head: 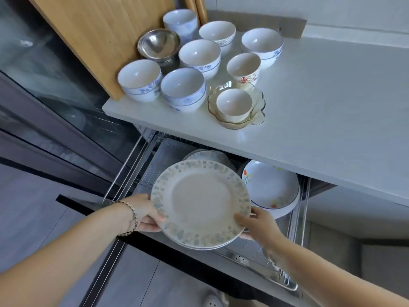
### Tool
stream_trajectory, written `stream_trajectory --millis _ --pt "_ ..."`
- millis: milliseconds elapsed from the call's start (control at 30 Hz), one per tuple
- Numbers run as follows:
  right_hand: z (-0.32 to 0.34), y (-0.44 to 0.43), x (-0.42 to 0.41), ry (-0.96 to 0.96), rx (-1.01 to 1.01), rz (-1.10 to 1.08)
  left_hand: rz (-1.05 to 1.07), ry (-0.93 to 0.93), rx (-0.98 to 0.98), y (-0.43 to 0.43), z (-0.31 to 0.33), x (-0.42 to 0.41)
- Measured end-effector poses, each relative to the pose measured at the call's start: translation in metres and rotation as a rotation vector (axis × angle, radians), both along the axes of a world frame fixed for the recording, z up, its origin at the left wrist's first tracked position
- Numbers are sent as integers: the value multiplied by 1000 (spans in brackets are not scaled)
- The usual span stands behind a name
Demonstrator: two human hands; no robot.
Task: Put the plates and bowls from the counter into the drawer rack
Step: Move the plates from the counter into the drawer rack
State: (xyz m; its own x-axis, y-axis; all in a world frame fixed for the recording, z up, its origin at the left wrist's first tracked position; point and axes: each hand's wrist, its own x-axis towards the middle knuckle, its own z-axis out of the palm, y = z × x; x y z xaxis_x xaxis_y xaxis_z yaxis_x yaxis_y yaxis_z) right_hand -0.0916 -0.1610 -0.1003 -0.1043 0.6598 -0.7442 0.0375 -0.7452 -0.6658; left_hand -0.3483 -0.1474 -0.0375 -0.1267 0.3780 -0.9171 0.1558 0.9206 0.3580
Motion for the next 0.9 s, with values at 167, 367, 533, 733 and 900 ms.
stream_trajectory --millis 167,367,533,733,900 --pt "-54 26 -25 -18 -89 -62 3 54 -98 35 -57 -11" --pt "-113 58 -46 -109 -146 -145 29 97 -109 72 -126 -17" --pt "-154 69 -61 -161 -224 -190 -9 158 -89 94 -179 -25" --pt "-199 85 -78 -263 -233 -217 -99 146 -54 122 -233 -43" --pt "-234 95 -93 -256 -246 -324 -200 151 3 150 -269 -56"
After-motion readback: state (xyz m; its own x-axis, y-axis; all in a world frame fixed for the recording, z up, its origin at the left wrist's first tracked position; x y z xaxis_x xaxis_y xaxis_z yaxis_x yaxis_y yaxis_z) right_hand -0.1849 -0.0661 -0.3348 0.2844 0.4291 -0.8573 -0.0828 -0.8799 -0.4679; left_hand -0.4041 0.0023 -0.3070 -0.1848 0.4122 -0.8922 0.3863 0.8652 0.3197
